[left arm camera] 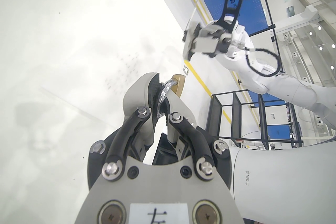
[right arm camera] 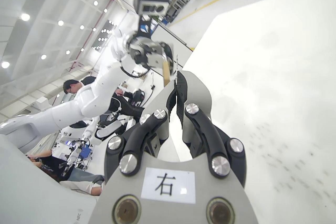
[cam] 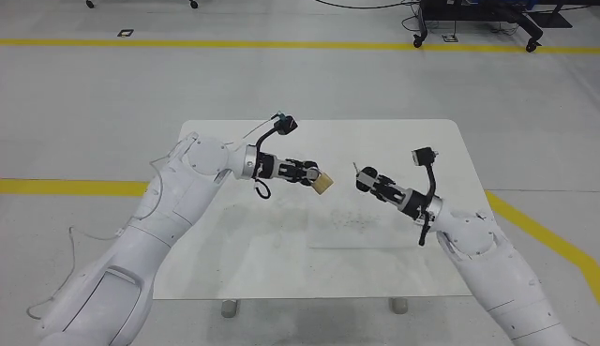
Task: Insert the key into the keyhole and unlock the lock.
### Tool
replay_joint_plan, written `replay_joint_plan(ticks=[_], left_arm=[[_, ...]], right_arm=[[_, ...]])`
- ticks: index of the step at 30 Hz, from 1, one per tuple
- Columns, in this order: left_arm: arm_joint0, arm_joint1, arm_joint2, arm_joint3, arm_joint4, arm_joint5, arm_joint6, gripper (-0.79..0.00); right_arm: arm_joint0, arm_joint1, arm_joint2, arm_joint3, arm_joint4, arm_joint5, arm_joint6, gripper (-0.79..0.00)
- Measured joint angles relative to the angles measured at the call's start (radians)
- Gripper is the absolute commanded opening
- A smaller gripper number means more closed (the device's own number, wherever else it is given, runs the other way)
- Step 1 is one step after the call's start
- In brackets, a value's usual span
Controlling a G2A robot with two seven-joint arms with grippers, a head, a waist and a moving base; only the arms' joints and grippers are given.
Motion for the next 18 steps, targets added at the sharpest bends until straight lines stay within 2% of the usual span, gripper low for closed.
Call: replay_joint_plan(ticks=[5,12,18], left_arm=[[-0.004,-0.009,0.015,0.007,-0.014,0.006,-0.002,-0.785],[-0.010,-0.014,0.017,0.025,-0.033,-0.006,-0.015,-0.785],[-0.011,-0.018,0.008,0.038,-0.061,-0.008,0.002,-0.785]], right_arm=[[0.031,-0.011,-0.039,-0.027,-0.049,0.024,-0.024,-0.785],[0.098,-0.036,-0.128,0.014,-0.078,0.046,-0.041,-0.785],[0.101,-0.043,-0.163,0.022,-0.080,0.033,-0.005,-0.785]])
